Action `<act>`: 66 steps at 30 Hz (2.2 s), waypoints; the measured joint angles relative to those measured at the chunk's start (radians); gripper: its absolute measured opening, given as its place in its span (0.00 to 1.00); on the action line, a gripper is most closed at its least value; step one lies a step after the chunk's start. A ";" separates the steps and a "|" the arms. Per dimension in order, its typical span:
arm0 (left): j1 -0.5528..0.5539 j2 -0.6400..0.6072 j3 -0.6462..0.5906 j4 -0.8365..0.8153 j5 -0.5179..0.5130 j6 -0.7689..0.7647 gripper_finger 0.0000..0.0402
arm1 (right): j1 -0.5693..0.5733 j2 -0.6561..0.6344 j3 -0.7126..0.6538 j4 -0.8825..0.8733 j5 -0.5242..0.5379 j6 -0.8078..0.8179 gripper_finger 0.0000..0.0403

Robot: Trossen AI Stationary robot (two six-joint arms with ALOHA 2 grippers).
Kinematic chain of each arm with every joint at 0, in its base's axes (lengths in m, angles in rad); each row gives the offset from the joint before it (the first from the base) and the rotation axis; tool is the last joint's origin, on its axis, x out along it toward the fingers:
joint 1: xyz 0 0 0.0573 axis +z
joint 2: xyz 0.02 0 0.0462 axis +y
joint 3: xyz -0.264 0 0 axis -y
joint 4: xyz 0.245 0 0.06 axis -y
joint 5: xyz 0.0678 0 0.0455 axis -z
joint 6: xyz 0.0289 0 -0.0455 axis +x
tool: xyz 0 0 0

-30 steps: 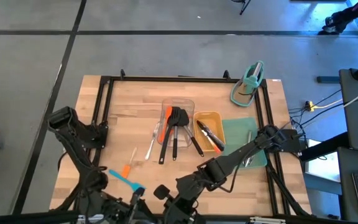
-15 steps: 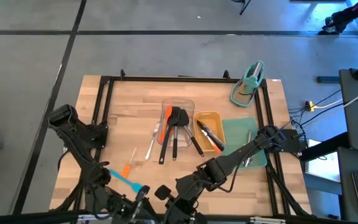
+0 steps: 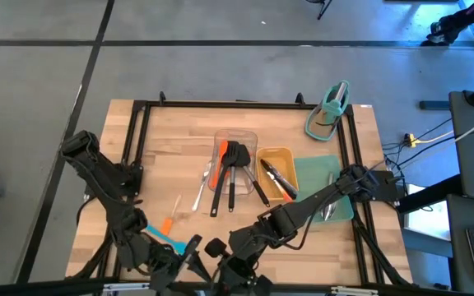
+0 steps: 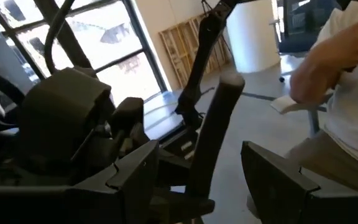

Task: Pick & Place Kitchen Items
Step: Put the black spatula into the transparent bin

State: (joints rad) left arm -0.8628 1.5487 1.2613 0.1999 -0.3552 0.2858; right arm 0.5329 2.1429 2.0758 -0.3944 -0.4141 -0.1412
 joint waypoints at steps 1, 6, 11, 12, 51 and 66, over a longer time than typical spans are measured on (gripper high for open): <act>0.004 -0.006 0.000 -0.018 0.010 -0.008 0.56 | -0.003 0.000 0.000 -0.002 0.000 0.003 0.26; 0.011 -0.023 0.000 -0.124 0.063 -0.025 0.56 | -0.027 0.000 0.000 -0.020 -0.016 0.065 0.26; 0.015 -0.025 0.000 -0.142 0.151 -0.021 0.56 | -0.053 0.000 0.000 -0.054 -0.029 0.136 0.26; 0.015 -0.025 0.000 -0.143 0.147 -0.015 0.56 | -0.058 0.000 0.000 -0.054 -0.031 0.147 0.26; 0.012 -0.016 -0.001 -0.199 -0.030 -0.003 0.15 | -0.067 -0.003 0.000 -0.004 0.033 0.154 0.46; -0.150 -0.018 -0.003 -0.225 -0.829 0.105 0.15 | -0.056 -0.182 0.003 -0.205 0.404 0.201 0.60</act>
State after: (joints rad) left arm -1.0125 1.5311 1.2583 -0.0247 -1.1839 0.3906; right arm 0.4772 1.9614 2.0787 -0.5992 -0.0097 0.0603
